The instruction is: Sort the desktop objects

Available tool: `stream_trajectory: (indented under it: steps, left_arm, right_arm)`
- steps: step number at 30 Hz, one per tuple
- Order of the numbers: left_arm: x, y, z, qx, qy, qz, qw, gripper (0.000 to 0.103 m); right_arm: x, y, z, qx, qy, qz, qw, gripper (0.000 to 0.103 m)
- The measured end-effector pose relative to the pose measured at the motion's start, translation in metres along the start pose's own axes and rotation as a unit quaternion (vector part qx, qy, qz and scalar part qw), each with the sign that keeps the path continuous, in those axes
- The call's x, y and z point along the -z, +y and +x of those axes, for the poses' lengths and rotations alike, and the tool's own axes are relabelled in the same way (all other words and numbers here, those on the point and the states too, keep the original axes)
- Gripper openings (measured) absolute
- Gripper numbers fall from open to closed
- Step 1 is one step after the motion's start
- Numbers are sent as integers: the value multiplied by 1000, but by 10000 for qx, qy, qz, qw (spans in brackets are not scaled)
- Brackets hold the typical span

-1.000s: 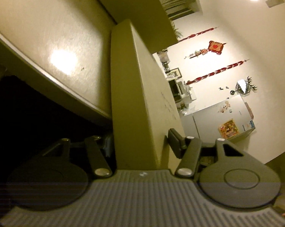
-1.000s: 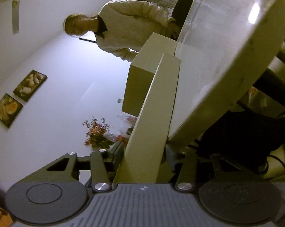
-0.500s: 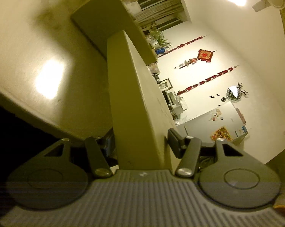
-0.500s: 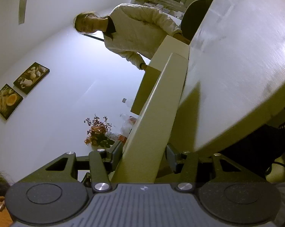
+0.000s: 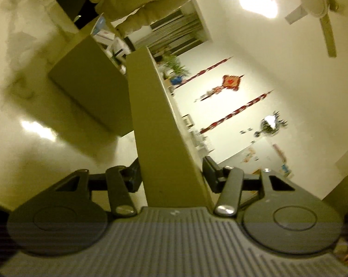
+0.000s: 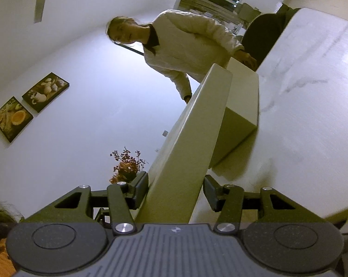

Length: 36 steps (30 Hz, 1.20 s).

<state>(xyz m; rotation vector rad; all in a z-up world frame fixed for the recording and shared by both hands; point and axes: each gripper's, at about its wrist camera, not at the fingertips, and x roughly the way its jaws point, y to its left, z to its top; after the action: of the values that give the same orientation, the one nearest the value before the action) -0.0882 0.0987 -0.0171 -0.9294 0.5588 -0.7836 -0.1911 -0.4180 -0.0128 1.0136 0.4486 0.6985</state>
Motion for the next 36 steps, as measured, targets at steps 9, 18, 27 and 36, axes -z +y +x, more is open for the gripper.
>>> stream_trajectory:
  steps: [9, 18, 27, 36]
  left_arm:
    - [-21, 18, 9, 189, 51, -263, 9995, 39]
    - [-48, 26, 17, -1, 65, -133, 9999, 40]
    - [-81, 36, 40, -79, 209, -98, 9997, 41]
    - [-109, 42, 58, -126, 277, -84, 9995, 42]
  right_arm:
    - [-22, 9, 46, -26, 81, -97, 9999, 57]
    - [-39, 0, 82, 0, 135, 79, 9999, 57]
    - [-58, -10, 111, 112, 126, 168, 9997, 57]
    - [-83, -22, 142, 136, 69, 252, 9996, 57]
